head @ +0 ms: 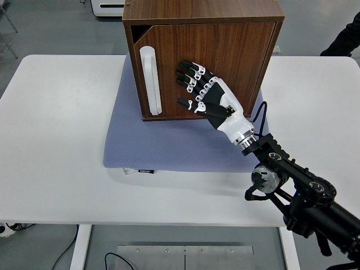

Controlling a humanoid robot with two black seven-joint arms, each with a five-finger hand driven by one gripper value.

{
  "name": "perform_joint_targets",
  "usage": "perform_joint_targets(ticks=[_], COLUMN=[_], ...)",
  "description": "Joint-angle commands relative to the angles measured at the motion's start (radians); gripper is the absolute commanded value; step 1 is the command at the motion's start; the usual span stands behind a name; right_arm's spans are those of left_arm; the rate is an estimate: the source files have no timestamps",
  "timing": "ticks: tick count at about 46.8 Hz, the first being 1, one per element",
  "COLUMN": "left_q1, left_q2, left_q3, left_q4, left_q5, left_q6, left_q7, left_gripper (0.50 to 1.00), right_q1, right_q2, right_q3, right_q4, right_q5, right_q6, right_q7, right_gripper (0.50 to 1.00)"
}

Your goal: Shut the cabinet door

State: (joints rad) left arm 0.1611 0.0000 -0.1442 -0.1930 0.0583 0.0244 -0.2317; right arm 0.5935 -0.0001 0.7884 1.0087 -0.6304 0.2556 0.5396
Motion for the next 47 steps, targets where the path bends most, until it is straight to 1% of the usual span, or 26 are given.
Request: perform_joint_targets(ticks=[1, 7, 12, 26, 41, 47], left_q1=[0.000, 0.000, 0.000, 0.000, 0.000, 0.000], left_q2=[0.000, 0.000, 0.000, 0.000, 0.000, 0.000], left_q3=[0.000, 0.000, 0.000, 0.000, 0.000, 0.000], left_q4=[0.000, 0.000, 0.000, 0.000, 0.000, 0.001], left_q5=[-0.002, 0.000, 0.000, 0.000, 0.000, 0.000], left_q6=[0.000, 0.000, 0.000, 0.000, 0.000, 0.000], left_q7=[0.000, 0.000, 0.000, 0.000, 0.000, 0.000], left_gripper=[1.000, 1.000, 1.000, 1.000, 1.000, 1.000], right_q1=[-0.004, -0.020, -0.038, -0.098, -0.162, -0.198], right_q2=[0.000, 0.000, -0.001, -0.093, -0.178, -0.213], right_q3=[-0.001, -0.021, -0.021, -0.018, -0.009, 0.015], right_q4=[0.016, 0.039, 0.067, 0.106, 0.119, 0.119], right_q5=[-0.008, -0.018, -0.018, -0.018, -0.017, -0.017], right_q6=[0.013, 0.040, 0.050, 0.050, 0.050, 0.051], right_q7=[0.008, 0.025, 0.034, 0.071, 0.071, 0.071], right_gripper=[1.000, 1.000, 1.000, 1.000, 1.000, 1.000])
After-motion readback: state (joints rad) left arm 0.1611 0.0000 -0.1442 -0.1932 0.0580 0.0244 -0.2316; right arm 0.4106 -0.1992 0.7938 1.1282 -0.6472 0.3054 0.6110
